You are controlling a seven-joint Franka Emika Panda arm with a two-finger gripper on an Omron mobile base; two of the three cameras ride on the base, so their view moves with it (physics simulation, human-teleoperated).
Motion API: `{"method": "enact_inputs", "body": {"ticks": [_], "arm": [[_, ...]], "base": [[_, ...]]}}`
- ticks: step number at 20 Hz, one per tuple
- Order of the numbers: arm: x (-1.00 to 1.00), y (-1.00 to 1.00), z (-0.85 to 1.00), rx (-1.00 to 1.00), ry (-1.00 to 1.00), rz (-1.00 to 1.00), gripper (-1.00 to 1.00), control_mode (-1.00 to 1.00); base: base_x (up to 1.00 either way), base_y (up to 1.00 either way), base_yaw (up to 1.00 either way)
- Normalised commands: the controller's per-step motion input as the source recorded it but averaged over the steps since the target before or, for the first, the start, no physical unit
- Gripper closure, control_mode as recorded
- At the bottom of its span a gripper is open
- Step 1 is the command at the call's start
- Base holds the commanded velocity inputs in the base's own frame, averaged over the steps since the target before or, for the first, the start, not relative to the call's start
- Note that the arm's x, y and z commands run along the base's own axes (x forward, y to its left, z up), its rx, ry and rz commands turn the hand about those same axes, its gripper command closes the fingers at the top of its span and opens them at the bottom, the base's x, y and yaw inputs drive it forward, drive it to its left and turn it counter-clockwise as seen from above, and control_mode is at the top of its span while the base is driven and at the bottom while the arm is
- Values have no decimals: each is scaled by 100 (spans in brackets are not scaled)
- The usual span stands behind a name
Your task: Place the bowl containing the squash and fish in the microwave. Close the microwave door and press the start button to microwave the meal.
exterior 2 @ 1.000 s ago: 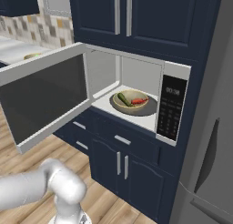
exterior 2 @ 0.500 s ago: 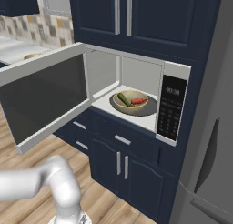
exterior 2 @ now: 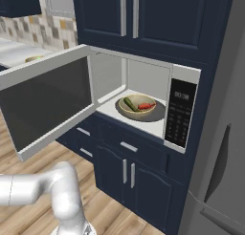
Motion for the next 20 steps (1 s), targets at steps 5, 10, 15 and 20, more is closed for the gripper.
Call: {"method": "enact_inputs", "body": {"ticks": [5, 10, 15, 20], "arm": [[-84, -100, -7, 1, -14, -15, -100, -100], [-86, -100, -10, 1, -13, -13, -100, -100], [3, -100, -16, 2, -4, -4, -100, -100], [47, -100, -13, 6, 0, 0, -100, -100]], "base": [[0, 0, 0], [0, 0, 0], [0, 0, 0], [0, 0, 0]]}}
